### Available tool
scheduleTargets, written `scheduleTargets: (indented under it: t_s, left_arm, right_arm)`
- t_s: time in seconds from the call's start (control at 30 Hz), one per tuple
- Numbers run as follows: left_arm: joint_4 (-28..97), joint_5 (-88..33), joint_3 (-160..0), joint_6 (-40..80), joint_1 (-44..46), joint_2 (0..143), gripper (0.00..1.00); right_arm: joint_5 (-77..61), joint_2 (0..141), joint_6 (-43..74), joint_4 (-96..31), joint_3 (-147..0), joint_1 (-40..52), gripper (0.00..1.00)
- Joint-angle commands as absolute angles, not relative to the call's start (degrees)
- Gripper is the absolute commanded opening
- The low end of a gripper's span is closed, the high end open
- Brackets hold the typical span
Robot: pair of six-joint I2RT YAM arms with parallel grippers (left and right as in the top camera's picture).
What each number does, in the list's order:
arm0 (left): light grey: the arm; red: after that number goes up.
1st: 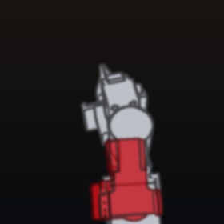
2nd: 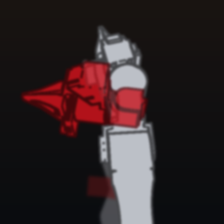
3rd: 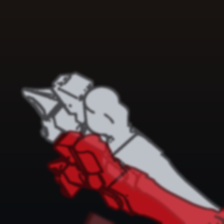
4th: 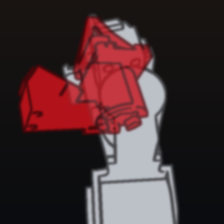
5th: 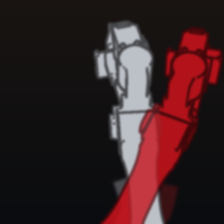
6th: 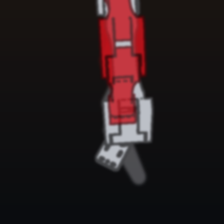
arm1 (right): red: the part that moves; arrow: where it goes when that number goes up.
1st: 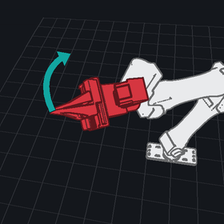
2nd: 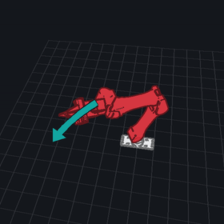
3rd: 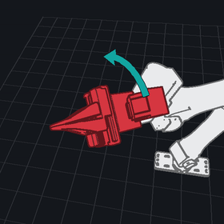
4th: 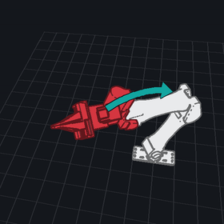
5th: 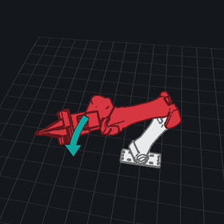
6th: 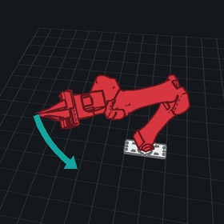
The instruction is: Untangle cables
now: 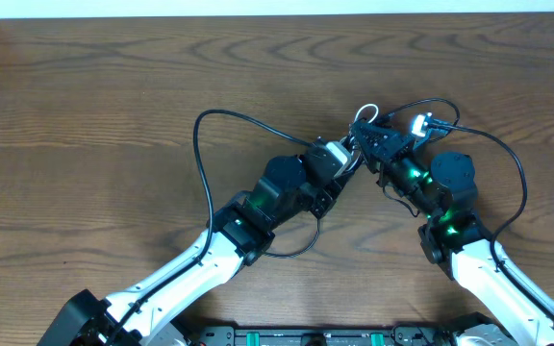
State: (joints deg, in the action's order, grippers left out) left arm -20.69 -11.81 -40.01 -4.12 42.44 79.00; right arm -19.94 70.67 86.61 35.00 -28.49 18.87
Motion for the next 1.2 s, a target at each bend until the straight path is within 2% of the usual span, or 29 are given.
scheduleTargets:
  t_s: [0.0, 0.07, 0.1, 0.23, 0.27, 0.3, 0.37, 0.47, 0.7, 1.13, 1.17]
  left_arm:
    - [-21.15, -9.19, -41.21, -4.29, 42.57, 79.42, 0.32]
    - [-21.15, -8.16, -41.21, -4.27, 42.54, 79.42, 0.19]
    - [-21.17, -8.08, -41.21, -4.25, 42.54, 79.42, 0.08]
    - [-21.19, -8.08, -41.21, -4.25, 42.57, 79.42, 0.08]
    - [-21.15, -8.12, -41.21, -4.25, 42.57, 79.42, 0.29]
    - [-21.15, -8.32, -41.21, -4.23, 42.57, 79.42, 0.4]
    - [-21.15, -8.51, -41.21, -3.44, 42.57, 79.42, 0.52]
    - [-21.12, -8.51, -41.21, -2.48, 42.57, 79.42, 0.63]
    - [-21.15, -8.05, -41.21, -2.57, 42.54, 79.42, 0.64]
    - [-21.23, 2.37, -41.21, -2.74, 42.59, 78.46, 0.64]
    - [-21.61, 2.44, -41.21, -2.81, 42.57, 78.04, 0.68]
  right_arm:
    - [-22.52, 70.52, 86.76, 35.83, -29.08, 19.25, 0.01]
    - [-22.81, 70.52, 87.29, 36.07, -29.08, 19.25, 0.02]
    - [-23.0, 70.52, 87.42, 36.23, -29.08, 19.25, 0.01]
    - [-23.55, 70.5, 87.94, 37.19, -29.08, 19.46, 0.02]
    - [-23.53, 70.5, 88.23, 37.58, -29.08, 19.73, 0.02]
    - [-23.51, 70.52, 88.25, 37.85, -29.08, 19.9, 0.02]
    - [-23.51, 70.5, 88.25, 38.06, -29.1, 20.12, 0.02]
    - [-23.49, 70.5, 88.25, 38.22, -29.08, 20.21, 0.01]
    - [-23.57, 70.52, 88.92, 38.5, -29.1, 20.32, 0.02]
    - [-23.49, 70.52, 88.18, 39.2, -29.08, 20.23, 0.01]
    - [-23.44, 70.52, 88.2, 39.0, -29.08, 20.23, 0.02]
